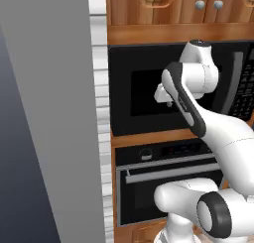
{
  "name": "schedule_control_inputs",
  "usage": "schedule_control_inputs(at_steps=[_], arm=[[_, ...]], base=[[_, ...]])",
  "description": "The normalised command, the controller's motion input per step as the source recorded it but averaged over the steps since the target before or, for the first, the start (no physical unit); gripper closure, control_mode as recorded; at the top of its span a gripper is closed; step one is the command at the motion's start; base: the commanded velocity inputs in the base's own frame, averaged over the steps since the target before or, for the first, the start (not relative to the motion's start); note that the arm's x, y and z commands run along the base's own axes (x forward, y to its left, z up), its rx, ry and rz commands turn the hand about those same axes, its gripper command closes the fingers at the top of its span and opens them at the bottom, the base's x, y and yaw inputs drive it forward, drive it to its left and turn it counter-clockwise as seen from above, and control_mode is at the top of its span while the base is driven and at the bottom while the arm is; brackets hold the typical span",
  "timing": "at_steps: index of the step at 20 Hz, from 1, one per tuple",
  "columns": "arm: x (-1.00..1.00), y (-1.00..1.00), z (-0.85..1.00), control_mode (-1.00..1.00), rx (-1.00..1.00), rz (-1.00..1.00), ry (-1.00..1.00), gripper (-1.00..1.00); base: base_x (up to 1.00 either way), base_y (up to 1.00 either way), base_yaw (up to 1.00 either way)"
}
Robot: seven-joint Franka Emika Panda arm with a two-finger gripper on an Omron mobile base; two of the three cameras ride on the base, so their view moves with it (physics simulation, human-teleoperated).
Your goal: Take the baked cake out of the oven and place it on the plate for cooling. Then close the oven door.
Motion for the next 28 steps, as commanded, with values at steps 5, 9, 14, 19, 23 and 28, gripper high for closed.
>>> schedule_control_inputs(at_steps=[5,9,14,19,23,28], arm=[[0.00,0.00,0.00,1.00,0.00,0.00,0.00,-1.00],[0.00,0.00,0.00,1.00,0.00,0.00,0.00,-1.00],[0.00,0.00,0.00,1.00,0.00,0.00,0.00,-1.00],[0.00,0.00,0.00,1.00,0.00,0.00,0.00,-1.00],[0.00,0.00,0.00,1.00,0.00,0.00,0.00,-1.00],[0.00,0.00,0.00,1.00,0.00,0.00,0.00,-1.00]], base=[[-0.52,-0.05,-0.02],[-0.82,-0.50,-0.03],[0.00,-0.91,0.19],[0.08,-0.87,0.60],[0.00,-0.76,0.68],[0.06,-0.83,0.64]])
